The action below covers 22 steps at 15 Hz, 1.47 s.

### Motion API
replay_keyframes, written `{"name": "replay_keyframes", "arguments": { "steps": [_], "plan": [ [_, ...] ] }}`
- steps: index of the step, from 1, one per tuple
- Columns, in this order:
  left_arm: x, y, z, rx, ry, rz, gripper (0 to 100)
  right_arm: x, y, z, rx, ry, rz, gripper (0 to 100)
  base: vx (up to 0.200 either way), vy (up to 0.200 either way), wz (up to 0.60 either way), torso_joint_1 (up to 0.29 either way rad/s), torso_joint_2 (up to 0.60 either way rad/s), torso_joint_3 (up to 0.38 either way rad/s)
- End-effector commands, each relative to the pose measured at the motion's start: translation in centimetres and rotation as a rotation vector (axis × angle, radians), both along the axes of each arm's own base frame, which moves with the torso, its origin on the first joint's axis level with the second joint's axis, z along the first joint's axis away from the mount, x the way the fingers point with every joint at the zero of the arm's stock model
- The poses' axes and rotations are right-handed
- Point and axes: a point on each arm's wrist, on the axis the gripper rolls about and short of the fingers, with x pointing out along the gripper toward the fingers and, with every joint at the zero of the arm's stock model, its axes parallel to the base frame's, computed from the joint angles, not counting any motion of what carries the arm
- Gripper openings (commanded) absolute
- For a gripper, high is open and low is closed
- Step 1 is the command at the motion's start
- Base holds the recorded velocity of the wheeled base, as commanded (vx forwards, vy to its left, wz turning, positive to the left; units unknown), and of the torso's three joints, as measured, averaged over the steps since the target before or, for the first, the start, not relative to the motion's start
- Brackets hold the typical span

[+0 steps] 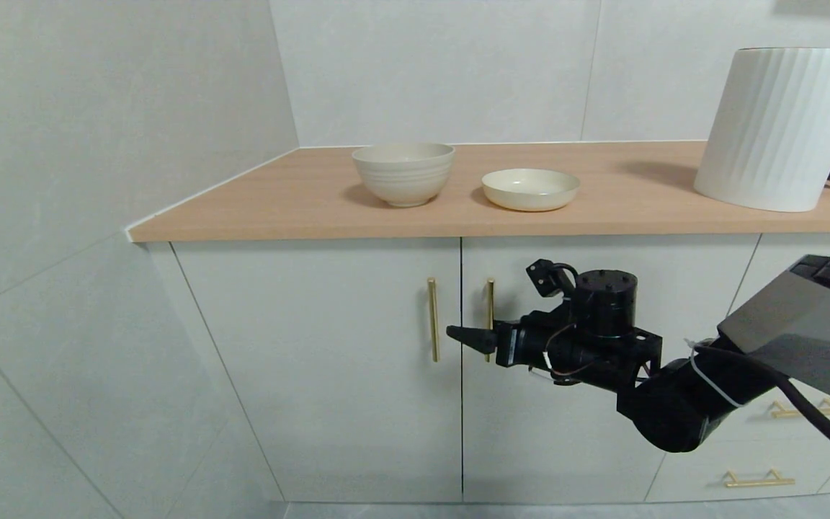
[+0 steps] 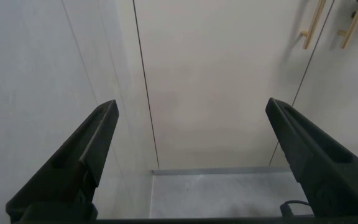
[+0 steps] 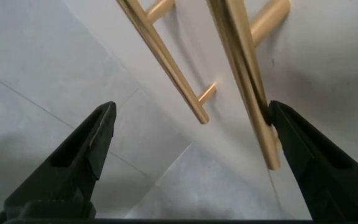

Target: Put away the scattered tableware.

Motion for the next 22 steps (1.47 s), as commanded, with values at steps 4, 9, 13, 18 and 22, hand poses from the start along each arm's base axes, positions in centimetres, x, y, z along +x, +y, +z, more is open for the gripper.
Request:
{"name": "replay_keyframes", "arguments": {
  "steps": [4, 9, 13, 18, 22],
  "plan": [
    [0.0, 0.0, 0.0, 0.000, 0.000, 0.000, 100, -1.3, 0.9, 0.7, 0.043, 0.040, 0.041, 100, 0.000, 0.000, 0.00, 0.000, 0.00, 0.000],
    [0.0, 0.0, 0.0, 0.000, 0.000, 0.000, 100, -3.2, 0.5, 1.8, 0.046, 0.044, 0.074, 100, 0.000, 0.000, 0.00, 0.000, 0.00, 0.000],
    [0.0, 0.0, 0.0, 0.000, 0.000, 0.000, 100, -7.1, -2.0, 3.0, 0.039, 0.078, 0.158, 100, 0.000, 0.000, 0.00, 0.000, 0.00, 0.000],
    [0.0, 0.0, 0.0, 0.000, 0.000, 0.000, 100, -11.6, -4.9, 3.5, 0.036, 0.117, 0.253, 100, 0.000, 0.000, 0.00, 0.000, 0.00, 0.000],
    [0.0, 0.0, 0.0, 0.000, 0.000, 0.000, 100, -14.4, -6.6, 3.3, 0.025, 0.144, 0.281, 100, 0.000, 0.000, 0.00, 0.000, 0.00, 0.000]
  ]
}}
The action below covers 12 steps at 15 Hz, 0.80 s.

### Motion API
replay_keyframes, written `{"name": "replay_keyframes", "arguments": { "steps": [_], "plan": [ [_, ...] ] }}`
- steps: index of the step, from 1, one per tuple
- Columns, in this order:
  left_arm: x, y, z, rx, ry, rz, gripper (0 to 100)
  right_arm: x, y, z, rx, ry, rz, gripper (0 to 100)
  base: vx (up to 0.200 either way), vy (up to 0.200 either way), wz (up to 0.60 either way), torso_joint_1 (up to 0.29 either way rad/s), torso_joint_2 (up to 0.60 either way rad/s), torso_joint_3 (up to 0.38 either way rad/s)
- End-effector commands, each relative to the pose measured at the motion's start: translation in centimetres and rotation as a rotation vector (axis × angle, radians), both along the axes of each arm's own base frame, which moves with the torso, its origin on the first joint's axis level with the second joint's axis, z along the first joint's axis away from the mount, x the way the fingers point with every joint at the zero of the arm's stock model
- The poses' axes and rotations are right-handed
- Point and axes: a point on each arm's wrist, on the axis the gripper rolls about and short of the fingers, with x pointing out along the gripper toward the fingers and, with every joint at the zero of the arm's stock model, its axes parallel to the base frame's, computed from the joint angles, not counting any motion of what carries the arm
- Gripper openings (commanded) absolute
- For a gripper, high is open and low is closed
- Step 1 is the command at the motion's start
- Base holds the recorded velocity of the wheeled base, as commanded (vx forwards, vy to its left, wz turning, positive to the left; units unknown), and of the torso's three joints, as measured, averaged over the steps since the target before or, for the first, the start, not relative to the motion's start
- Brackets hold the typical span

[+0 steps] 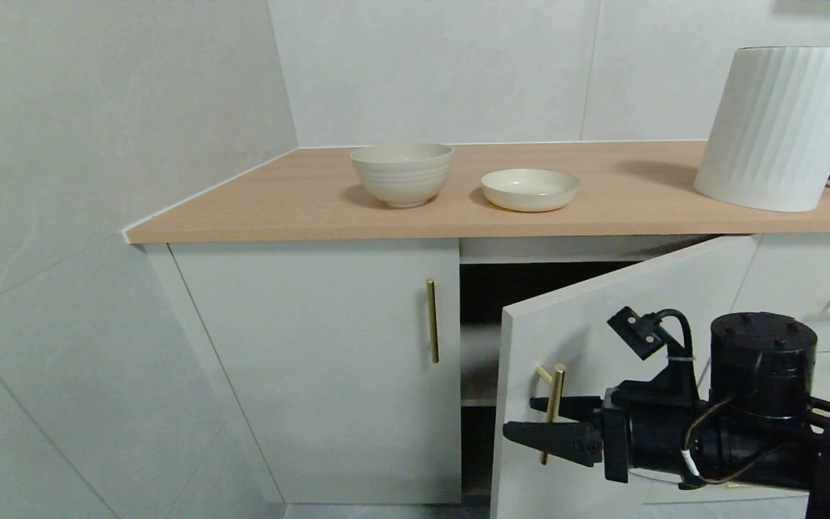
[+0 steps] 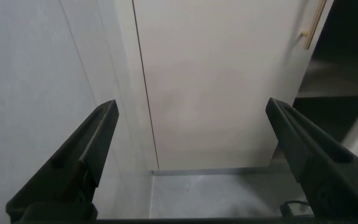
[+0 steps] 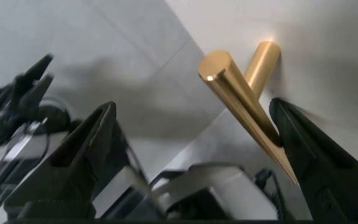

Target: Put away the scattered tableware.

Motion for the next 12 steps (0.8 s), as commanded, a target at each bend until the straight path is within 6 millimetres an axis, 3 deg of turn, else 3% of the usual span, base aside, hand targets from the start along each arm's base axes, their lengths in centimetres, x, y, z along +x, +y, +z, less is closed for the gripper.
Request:
{"name": "replay_keyframes", "arguments": {
  "steps": [1, 10, 12],
  "plan": [
    [0.0, 0.0, 0.0, 0.000, 0.000, 0.000, 100, -1.7, -1.1, 0.7, 0.014, -0.013, 0.018, 100, 0.000, 0.000, 0.00, 0.000, 0.00, 0.000],
    [0.0, 0.0, 0.1, 0.009, -0.005, -0.003, 100, -3.1, -2.0, 1.2, 0.025, -0.028, 0.021, 100, 0.000, 0.000, 0.00, 0.000, 0.00, 0.000],
    [-0.6, -0.1, 1.8, 0.008, -0.059, -0.032, 100, -3.1, -2.0, 1.1, 0.024, -0.025, 0.024, 100, 0.000, 0.000, 0.00, 0.000, 0.00, 0.000]
  ]
}}
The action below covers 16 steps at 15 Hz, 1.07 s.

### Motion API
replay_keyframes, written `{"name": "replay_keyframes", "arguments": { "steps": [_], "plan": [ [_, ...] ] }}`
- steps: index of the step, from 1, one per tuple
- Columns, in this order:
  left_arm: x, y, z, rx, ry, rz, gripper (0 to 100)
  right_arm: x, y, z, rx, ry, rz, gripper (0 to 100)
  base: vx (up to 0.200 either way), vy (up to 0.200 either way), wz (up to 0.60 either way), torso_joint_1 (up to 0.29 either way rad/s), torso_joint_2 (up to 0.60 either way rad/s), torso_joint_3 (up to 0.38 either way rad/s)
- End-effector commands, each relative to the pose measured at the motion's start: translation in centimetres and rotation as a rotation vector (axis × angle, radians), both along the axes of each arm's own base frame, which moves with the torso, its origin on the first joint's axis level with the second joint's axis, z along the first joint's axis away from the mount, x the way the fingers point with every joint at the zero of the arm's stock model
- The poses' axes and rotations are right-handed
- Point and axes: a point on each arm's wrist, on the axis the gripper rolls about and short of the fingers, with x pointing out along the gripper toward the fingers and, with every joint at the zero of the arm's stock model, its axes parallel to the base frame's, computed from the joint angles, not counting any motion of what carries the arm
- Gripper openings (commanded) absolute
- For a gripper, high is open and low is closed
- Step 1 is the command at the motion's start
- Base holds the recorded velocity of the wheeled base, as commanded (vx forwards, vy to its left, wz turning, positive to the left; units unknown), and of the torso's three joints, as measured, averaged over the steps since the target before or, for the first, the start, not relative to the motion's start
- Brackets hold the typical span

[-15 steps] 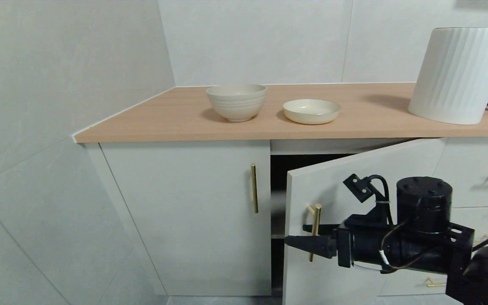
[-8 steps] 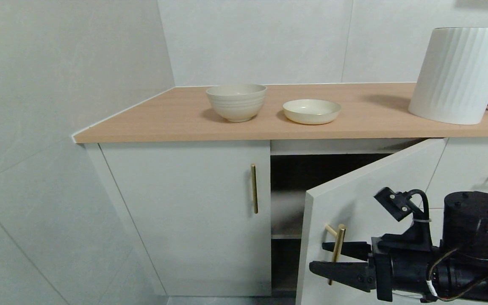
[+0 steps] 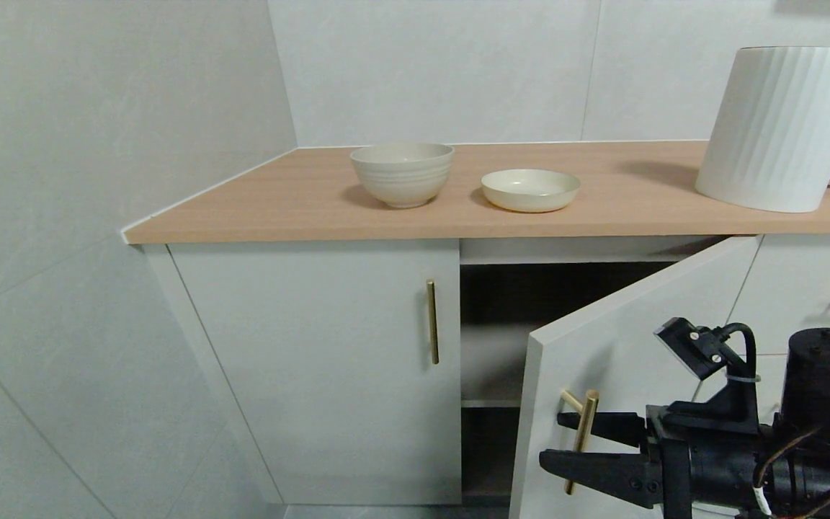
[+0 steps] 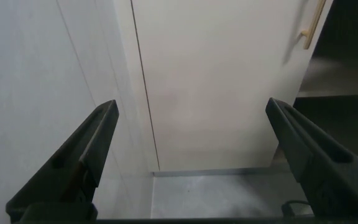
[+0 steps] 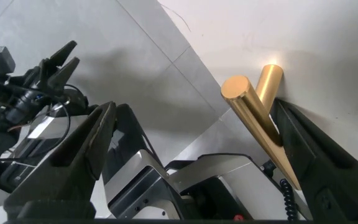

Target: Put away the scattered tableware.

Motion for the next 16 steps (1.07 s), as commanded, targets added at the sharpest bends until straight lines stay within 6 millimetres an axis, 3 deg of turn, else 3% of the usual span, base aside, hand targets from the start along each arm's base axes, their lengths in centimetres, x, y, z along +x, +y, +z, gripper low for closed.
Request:
{"name": "replay_keyframes", "arguments": {
  "steps": [1, 3, 4, 5, 7, 10, 11, 12, 14, 16],
  "plan": [
    [-0.9, -0.3, 4.0, 0.003, -0.036, -0.129, 100, 0.0, 0.0, 0.1, 0.002, -0.002, 0.002, 100, 0.000, 0.000, 0.00, 0.000, 0.00, 0.000],
    [-0.3, -0.5, 7.5, -0.014, 0.033, -0.234, 100, 0.0, 0.0, 0.0, -0.001, 0.001, 0.002, 100, 0.000, 0.000, 0.00, 0.000, 0.00, 0.000],
    [1.2, -0.7, 10.3, -0.026, 0.087, -0.310, 100, -0.2, 0.2, 0.0, 0.001, 0.003, 0.022, 100, 0.000, 0.000, 0.00, 0.000, 0.00, 0.000],
    [2.2, -0.7, 11.3, -0.031, 0.116, -0.345, 100, -0.3, 0.2, 0.0, 0.001, 0.004, 0.028, 100, 0.000, 0.000, 0.00, 0.000, 0.00, 0.000],
    [6.9, -1.0, 13.8, -0.066, 0.260, -0.433, 100, -0.3, 0.2, -0.1, -0.002, 0.008, 0.031, 100, 0.000, 0.000, 0.00, 0.000, 0.00, 0.000],
    [14.0, -2.9, 12.5, -0.129, 0.492, -0.608, 100, -0.3, 0.3, -0.2, -0.003, 0.009, 0.032, 100, 0.000, 0.000, 0.00, 0.000, 0.00, 0.000],
    [14.9, -3.5, 12.1, -0.148, 0.525, -0.632, 100, -0.3, 0.3, -0.2, -0.003, 0.009, 0.032, 100, 0.000, 0.000, 0.00, 0.000, 0.00, 0.000],
    [17.2, -5.0, 10.9, -0.183, 0.576, -0.679, 100, -0.3, 0.3, -0.2, -0.003, 0.009, 0.032, 100, 0.000, 0.000, 0.00, 0.000, 0.00, 0.000],
    [19.8, -7.1, 9.2, -0.204, 0.601, -0.737, 100, -0.4, 0.2, -0.1, 0.000, 0.006, 0.032, 100, 0.000, 0.000, 0.00, 0.000, 0.00, 0.000],
    [20.9, -8.6, 8.0, -0.214, 0.628, -0.781, 100, -0.4, 0.2, -0.1, 0.000, 0.006, 0.032, 100, 0.000, 0.000, 0.00, 0.000, 0.00, 0.000]
  ]
}}
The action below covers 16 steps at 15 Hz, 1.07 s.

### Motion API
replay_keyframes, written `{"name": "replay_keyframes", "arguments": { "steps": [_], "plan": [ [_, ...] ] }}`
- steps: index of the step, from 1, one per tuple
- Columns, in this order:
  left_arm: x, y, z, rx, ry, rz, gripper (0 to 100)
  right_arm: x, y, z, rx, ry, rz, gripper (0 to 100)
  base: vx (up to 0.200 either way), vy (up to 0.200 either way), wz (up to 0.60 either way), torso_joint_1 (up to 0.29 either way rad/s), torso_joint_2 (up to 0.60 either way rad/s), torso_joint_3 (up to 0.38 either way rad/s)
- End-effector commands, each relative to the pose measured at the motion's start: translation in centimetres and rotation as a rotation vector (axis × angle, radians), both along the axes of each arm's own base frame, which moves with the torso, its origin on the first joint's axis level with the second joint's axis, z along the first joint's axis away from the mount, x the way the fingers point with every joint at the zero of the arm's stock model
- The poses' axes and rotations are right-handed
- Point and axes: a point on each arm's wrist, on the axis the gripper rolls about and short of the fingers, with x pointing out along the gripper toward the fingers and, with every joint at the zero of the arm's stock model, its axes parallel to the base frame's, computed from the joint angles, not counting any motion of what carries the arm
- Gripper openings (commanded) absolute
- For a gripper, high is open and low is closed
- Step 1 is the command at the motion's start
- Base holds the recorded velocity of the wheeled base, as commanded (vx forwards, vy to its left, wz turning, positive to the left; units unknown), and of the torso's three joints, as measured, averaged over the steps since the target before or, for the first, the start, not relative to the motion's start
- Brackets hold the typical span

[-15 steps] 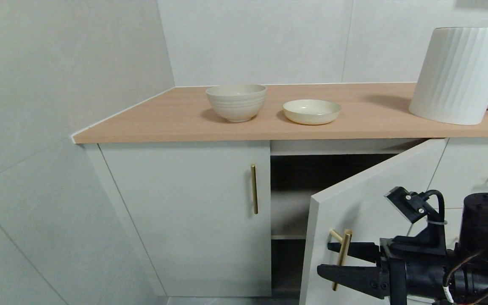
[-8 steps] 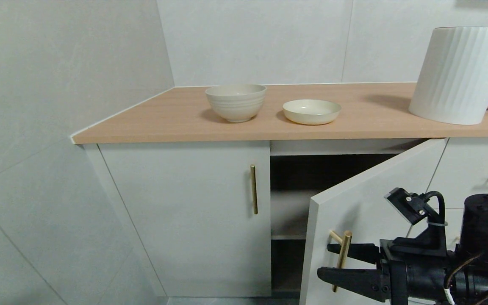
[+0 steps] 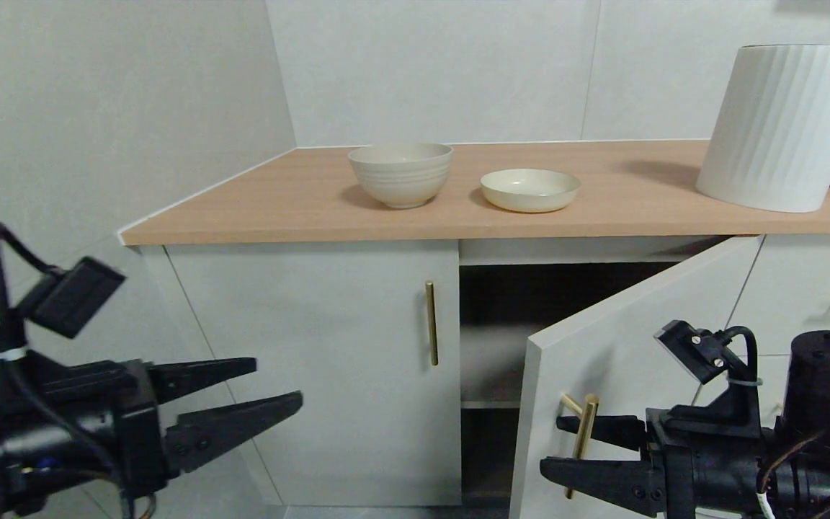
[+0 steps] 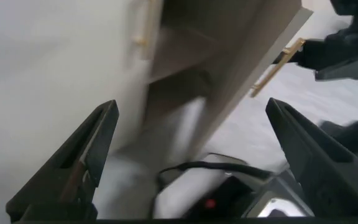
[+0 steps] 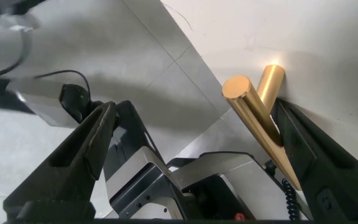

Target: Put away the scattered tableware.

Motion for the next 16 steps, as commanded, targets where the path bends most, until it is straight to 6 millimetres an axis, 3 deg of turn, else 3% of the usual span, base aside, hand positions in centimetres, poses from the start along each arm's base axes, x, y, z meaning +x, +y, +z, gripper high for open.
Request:
{"name": "replay_keyframes", "arguments": {
  "steps": [1, 4, 5, 9, 11, 12, 16],
  "plan": [
    [3.3, -4.0, -4.5, 0.026, 0.181, -0.116, 100, 0.0, 0.0, 0.0, -0.001, 0.002, 0.000, 100, 0.000, 0.000, 0.00, 0.000, 0.00, 0.000],
    [4.6, -5.7, -5.7, 0.025, 0.185, -0.153, 100, 0.0, 0.0, -0.1, -0.002, 0.003, 0.002, 100, 0.000, 0.000, 0.00, 0.000, 0.00, 0.000],
    [6.3, -7.3, -7.4, 0.027, 0.179, -0.178, 100, 0.1, 0.1, -0.3, -0.008, 0.013, 0.001, 100, 0.000, 0.000, 0.00, 0.000, 0.00, 0.000],
    [6.8, -9.4, -10.8, 0.055, 0.186, -0.198, 100, 0.2, 0.2, -0.6, -0.016, 0.024, 0.003, 100, 0.000, 0.000, 0.00, 0.000, 0.00, 0.000],
    [6.7, -10.1, -10.6, 0.058, 0.153, -0.178, 100, 0.2, 0.2, -0.6, -0.017, 0.025, 0.000, 100, 0.000, 0.000, 0.00, 0.000, 0.00, 0.000],
    [6.5, -10.3, -10.6, 0.048, 0.158, -0.175, 0, 0.2, 0.2, -0.6, -0.018, 0.024, 0.000, 100, 0.000, 0.000, 0.00, 0.000, 0.00, 0.000],
    [7.0, -11.2, -9.3, -0.026, 0.080, -0.185, 0, 0.3, 0.2, -0.8, -0.021, 0.027, 0.000, 100, 0.000, 0.000, 0.00, 0.000, 0.00, 0.000]
  ]
}}
